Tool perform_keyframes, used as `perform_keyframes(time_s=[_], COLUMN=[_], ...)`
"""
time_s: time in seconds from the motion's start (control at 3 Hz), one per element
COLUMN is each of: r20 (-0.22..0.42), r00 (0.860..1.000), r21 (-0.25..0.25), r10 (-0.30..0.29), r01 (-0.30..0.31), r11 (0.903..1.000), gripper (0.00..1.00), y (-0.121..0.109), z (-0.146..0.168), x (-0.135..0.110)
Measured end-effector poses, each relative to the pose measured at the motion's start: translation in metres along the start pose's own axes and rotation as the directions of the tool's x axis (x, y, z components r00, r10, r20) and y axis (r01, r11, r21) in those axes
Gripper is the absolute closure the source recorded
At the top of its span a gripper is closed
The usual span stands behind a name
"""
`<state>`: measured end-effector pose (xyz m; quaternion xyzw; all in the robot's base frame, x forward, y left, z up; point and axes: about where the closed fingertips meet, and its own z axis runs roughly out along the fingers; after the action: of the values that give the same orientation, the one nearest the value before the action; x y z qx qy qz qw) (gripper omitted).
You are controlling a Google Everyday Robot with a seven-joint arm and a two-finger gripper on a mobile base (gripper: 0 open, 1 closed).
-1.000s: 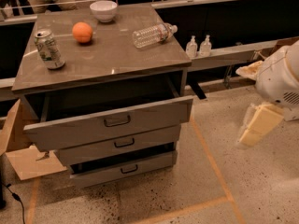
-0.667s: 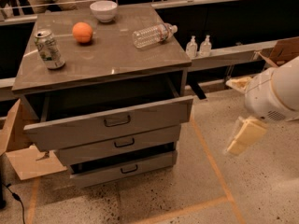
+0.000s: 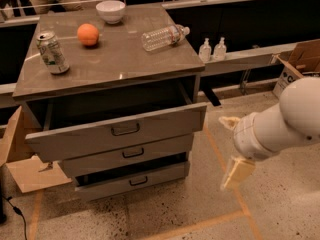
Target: Open bottom drawer
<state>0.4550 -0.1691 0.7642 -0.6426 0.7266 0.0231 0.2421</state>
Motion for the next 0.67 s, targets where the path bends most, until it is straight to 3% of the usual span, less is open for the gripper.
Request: perform_keyframes(time_s=[0.33, 0.67], r20=[-0.033, -0.041], r00=[0.996, 0.987], r21=[-0.051, -0.104], r10=[-0.079, -0.156], r01=[0.077, 0.151], r11=[0.9957, 0.9831], gripper=[0.0, 0.0], y=[0.027, 0.048], z=[0.057, 0.126], x=[0.009, 0.007])
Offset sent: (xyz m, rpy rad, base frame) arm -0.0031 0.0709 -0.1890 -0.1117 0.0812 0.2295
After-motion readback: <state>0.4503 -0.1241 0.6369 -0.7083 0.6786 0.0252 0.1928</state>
